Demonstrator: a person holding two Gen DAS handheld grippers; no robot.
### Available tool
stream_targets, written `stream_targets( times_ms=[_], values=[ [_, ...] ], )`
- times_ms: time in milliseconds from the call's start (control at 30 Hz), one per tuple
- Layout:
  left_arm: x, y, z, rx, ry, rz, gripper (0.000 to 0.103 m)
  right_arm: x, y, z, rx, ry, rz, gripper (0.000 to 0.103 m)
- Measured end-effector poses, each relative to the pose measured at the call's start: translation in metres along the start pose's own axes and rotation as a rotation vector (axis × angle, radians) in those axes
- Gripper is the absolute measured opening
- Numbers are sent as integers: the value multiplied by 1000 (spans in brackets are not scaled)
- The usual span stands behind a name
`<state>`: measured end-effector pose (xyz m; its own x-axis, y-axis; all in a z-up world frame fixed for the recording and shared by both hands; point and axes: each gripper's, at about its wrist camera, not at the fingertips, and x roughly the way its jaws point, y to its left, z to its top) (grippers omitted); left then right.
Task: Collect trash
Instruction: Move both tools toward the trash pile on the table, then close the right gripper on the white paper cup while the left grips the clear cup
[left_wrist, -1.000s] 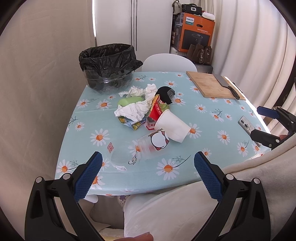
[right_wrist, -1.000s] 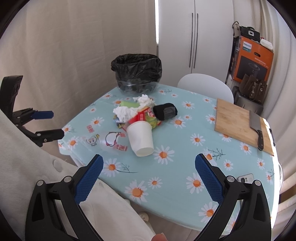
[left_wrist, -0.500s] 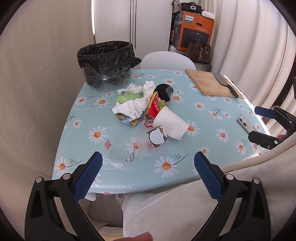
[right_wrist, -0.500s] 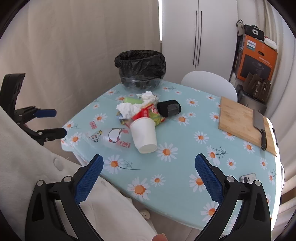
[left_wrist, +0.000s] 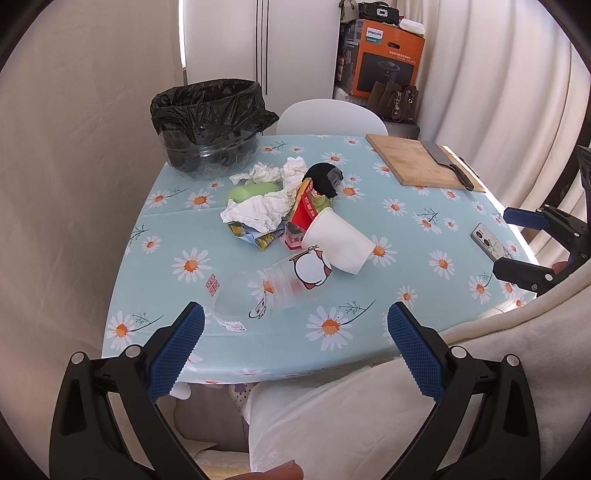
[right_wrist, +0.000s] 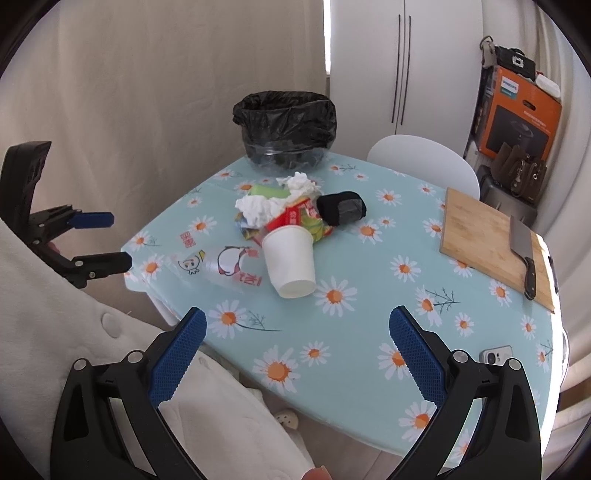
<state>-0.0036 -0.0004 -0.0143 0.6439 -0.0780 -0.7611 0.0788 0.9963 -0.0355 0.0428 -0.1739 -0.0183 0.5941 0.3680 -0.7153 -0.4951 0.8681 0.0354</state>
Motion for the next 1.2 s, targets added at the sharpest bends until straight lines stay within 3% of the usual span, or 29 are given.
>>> stream_targets(
  times_ms=[367, 567, 1200],
  values=[
    [15, 11, -6, -31, 47, -24, 97, 10, -6, 3, -36, 54, 8, 95],
    [28, 23, -6, -59, 94, 5, 97, 23, -8, 12, -65, 88, 8, 95],
    [80, 67, -3, -150, 166, 32, 97, 87, -11, 52, -156, 172, 144, 95]
  ],
)
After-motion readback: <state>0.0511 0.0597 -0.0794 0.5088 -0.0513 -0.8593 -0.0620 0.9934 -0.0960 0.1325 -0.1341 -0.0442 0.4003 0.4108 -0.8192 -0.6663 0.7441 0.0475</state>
